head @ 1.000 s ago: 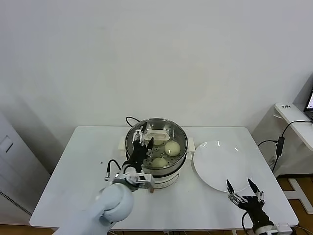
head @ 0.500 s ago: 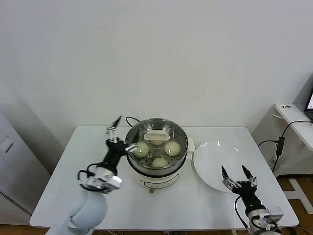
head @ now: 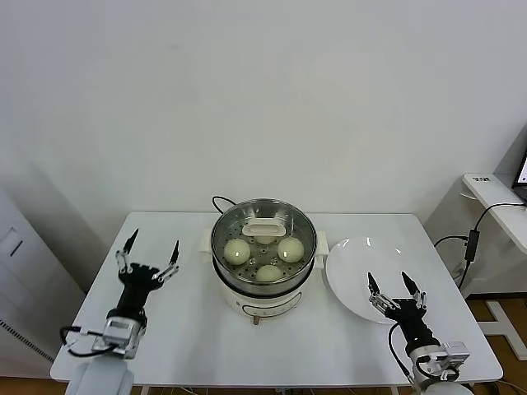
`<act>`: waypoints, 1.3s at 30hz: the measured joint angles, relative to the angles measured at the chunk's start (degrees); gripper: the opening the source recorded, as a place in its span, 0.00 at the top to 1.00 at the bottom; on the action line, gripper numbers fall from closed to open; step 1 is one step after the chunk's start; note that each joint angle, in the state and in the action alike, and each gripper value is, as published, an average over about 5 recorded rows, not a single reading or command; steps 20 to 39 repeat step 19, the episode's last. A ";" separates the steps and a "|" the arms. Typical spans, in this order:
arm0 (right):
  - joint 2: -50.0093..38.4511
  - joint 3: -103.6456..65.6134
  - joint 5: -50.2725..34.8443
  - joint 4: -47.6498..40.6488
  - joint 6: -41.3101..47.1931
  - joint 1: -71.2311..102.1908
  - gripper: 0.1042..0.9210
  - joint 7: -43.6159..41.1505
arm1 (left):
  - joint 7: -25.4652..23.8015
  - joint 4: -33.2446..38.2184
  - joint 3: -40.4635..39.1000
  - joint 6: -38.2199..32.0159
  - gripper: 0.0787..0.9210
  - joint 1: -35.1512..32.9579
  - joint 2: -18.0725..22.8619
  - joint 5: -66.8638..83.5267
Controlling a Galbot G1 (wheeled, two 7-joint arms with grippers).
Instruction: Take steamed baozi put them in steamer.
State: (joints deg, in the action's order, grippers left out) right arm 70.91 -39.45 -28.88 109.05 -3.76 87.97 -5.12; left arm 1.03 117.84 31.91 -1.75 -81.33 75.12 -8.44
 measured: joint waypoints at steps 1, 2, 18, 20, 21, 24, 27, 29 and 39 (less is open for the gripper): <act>0.06 0.05 0.13 -0.12 -0.08 -0.02 0.12 -0.03 | -0.42 -0.08 0.63 -0.61 0.12 -0.77 0.67 0.62; 0.14 0.10 0.26 -0.25 -0.17 -0.03 0.12 -0.05 | -0.83 -0.13 1.20 -1.19 0.12 -1.51 1.33 1.19; 0.72 0.41 1.00 -1.40 -0.92 -0.41 0.12 -0.21 | -6.76 -0.75 7.36 -6.81 0.12 -8.05 6.40 7.99; 0.74 0.43 1.03 -1.41 -0.93 -0.44 0.12 -0.20 | -6.92 -0.80 7.46 -6.94 0.12 -8.12 6.43 8.17; 0.74 0.43 1.03 -1.41 -0.93 -0.44 0.12 -0.20 | -6.92 -0.80 7.46 -6.94 0.12 -8.12 6.43 8.17; 0.74 0.43 1.03 -1.41 -0.93 -0.44 0.12 -0.20 | -6.92 -0.80 7.46 -6.94 0.12 -8.12 6.43 8.17; 0.74 0.43 1.03 -1.41 -0.93 -0.44 0.12 -0.20 | -6.92 -0.80 7.46 -6.94 0.12 -8.12 6.43 8.17; 0.74 0.43 1.03 -1.41 -0.93 -0.44 0.12 -0.20 | -6.92 -0.80 7.46 -6.94 0.12 -8.12 6.43 8.17; 0.74 0.43 1.03 -1.41 -0.93 -0.44 0.12 -0.20 | -6.92 -0.80 7.46 -6.94 0.12 -8.12 6.43 8.17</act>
